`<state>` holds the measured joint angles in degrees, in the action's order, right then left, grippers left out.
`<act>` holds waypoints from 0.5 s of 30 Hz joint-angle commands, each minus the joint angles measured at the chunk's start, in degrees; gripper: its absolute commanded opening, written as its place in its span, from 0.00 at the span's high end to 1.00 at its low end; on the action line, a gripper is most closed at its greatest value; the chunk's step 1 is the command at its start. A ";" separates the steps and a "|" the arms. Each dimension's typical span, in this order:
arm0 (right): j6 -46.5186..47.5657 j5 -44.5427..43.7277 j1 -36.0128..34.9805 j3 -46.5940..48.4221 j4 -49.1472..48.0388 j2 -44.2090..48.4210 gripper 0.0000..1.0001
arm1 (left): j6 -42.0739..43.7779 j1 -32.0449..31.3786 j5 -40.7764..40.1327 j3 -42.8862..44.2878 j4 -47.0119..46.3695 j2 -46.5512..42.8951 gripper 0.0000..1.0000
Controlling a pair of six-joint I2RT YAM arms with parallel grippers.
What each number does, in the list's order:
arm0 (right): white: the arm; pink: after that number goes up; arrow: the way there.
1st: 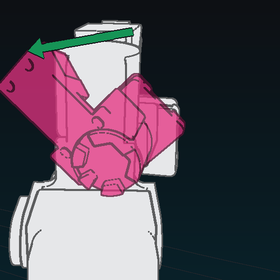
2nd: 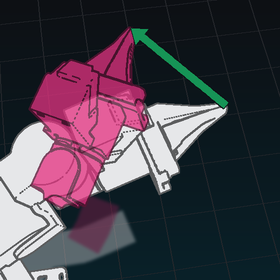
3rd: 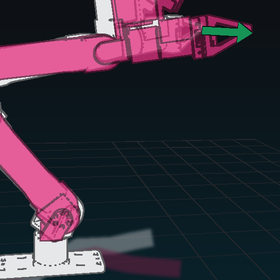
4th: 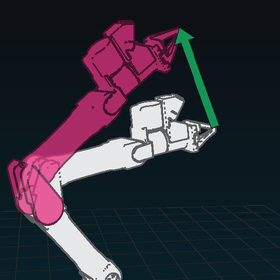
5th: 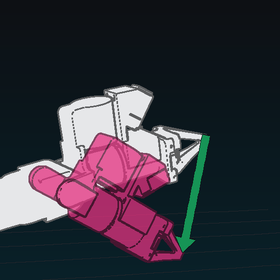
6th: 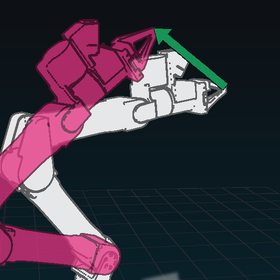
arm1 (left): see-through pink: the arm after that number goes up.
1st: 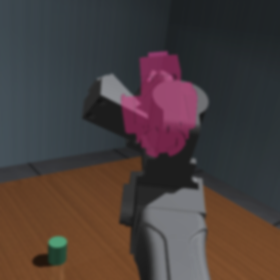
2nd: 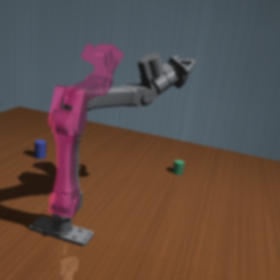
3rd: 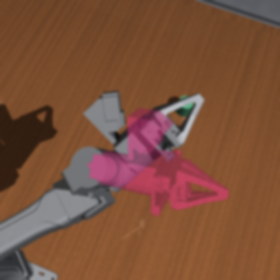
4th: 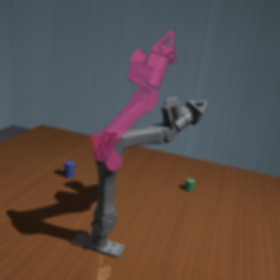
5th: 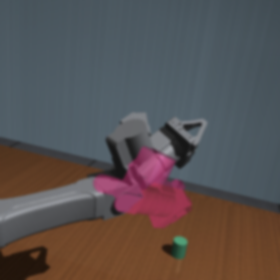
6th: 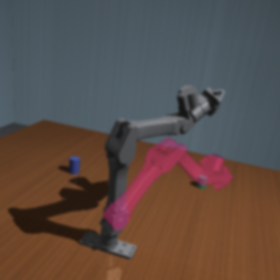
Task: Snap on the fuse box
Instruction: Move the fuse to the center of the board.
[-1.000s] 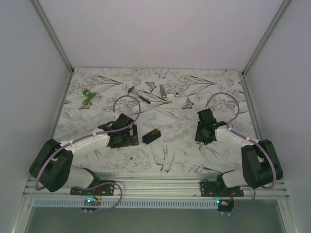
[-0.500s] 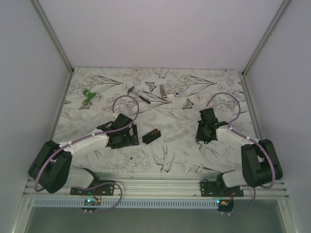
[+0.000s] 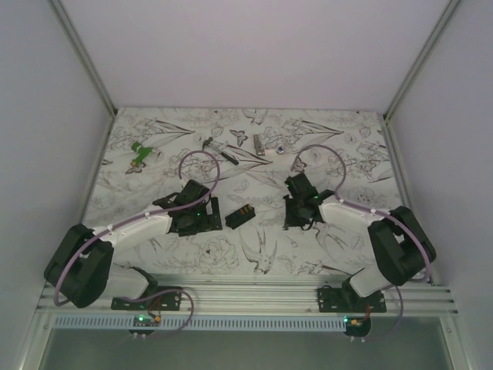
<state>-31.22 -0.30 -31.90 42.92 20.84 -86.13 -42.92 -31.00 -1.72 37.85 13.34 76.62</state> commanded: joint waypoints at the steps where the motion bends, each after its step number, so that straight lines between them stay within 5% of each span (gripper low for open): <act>1: -0.60 -0.22 -5.61 4.29 1.20 -3.25 0.86 | -1.02 0.41 1.48 -1.09 0.61 -2.00 0.00; 12: 1.49 -0.29 -7.70 6.39 4.82 -3.17 0.94 | -1.62 0.42 3.45 -1.11 -0.15 -2.31 0.00; 15: 3.07 0.29 -8.30 6.88 5.28 -1.89 0.87 | -1.56 0.42 4.20 -0.93 -0.29 -2.26 0.00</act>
<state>-30.30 -0.49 -39.07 47.94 24.58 -89.54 -44.05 -31.00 0.71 37.47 13.21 74.87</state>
